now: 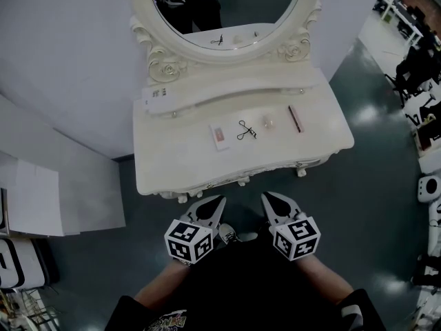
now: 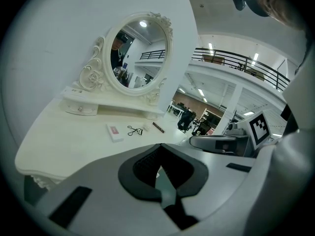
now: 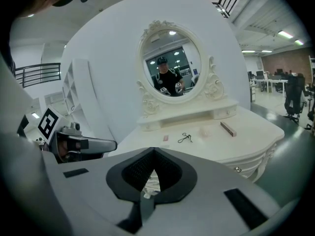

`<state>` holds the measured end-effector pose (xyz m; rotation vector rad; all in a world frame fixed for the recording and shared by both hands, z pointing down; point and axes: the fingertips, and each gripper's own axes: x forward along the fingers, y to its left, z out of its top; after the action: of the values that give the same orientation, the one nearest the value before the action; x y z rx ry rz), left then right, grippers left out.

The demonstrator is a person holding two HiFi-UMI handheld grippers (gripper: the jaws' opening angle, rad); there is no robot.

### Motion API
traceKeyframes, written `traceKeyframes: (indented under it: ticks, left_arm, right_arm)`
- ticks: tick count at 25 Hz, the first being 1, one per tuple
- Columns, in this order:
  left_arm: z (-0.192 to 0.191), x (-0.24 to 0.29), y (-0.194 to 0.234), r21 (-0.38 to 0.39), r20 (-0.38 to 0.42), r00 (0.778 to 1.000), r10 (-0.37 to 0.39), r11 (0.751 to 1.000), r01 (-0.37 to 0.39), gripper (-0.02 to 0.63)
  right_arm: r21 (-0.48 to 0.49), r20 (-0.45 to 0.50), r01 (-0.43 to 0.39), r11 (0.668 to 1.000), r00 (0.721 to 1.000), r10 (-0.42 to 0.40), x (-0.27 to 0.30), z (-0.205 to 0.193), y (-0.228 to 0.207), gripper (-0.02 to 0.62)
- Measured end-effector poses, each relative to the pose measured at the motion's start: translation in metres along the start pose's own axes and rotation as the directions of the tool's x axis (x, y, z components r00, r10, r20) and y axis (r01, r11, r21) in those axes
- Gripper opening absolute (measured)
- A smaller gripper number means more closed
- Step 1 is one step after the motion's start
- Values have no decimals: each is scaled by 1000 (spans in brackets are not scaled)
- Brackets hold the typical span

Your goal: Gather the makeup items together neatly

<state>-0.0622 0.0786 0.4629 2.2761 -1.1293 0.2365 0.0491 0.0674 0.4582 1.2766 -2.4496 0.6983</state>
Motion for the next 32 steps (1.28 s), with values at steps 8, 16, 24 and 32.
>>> traceKeyframes:
  ticks: [8,16,24,32]
  left_arm:
    - [1,0,8,-8,-3,1000,6,1000,-6,8]
    - [1,-1,10,-11,3,1000,9,1000,-9,8]
    - [0,-3,9,-9,5,1000,15,1000,-14,8]
    - [0,-5,10,-8,5,1000,16,1000,-16,8]
  right_arm:
    - [-6,-15,-14,1000,1000,13,10,1,5,29]
    - [-11,-21,-18,1000,1000,18,13,0,6,29]
    - [-12,-20,-22,1000,1000,21,12,-1,6,29]
    - [-12,-23,-22,1000,1000,21,12,-2,7,29]
